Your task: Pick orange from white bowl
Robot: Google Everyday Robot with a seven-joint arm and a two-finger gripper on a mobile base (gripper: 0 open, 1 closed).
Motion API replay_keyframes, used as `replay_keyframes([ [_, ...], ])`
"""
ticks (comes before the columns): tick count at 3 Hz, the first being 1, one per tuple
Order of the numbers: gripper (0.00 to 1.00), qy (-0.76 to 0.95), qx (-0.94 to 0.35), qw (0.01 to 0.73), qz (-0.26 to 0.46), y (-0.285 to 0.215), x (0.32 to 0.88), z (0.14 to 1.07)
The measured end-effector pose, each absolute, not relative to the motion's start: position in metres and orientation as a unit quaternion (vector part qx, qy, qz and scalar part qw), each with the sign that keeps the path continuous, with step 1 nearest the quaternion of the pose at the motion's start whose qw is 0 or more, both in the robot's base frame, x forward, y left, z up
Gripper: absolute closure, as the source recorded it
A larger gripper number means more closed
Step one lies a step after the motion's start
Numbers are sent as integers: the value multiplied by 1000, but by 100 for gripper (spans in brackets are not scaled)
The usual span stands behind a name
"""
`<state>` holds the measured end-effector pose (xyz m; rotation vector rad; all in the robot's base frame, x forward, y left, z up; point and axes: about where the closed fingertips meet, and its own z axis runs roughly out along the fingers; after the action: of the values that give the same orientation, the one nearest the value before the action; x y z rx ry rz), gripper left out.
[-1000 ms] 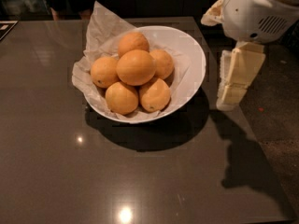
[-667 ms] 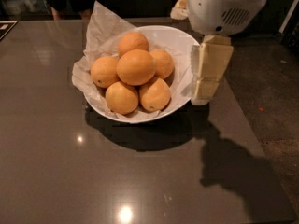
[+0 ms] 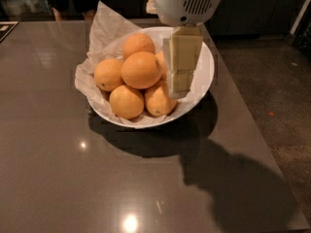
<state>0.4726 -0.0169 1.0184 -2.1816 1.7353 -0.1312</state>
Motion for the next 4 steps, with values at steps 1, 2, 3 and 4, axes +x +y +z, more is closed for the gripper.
replay_keyframes([
  [1, 2, 617, -766, 169, -53, -9, 485, 1020],
  [2, 9, 625, -761, 163, -52, -3, 498, 1017],
  [3, 11, 633, -757, 155, -49, 1, 510, 1012],
  [4, 14, 636, -756, 148, -46, 7, 519, 1006],
])
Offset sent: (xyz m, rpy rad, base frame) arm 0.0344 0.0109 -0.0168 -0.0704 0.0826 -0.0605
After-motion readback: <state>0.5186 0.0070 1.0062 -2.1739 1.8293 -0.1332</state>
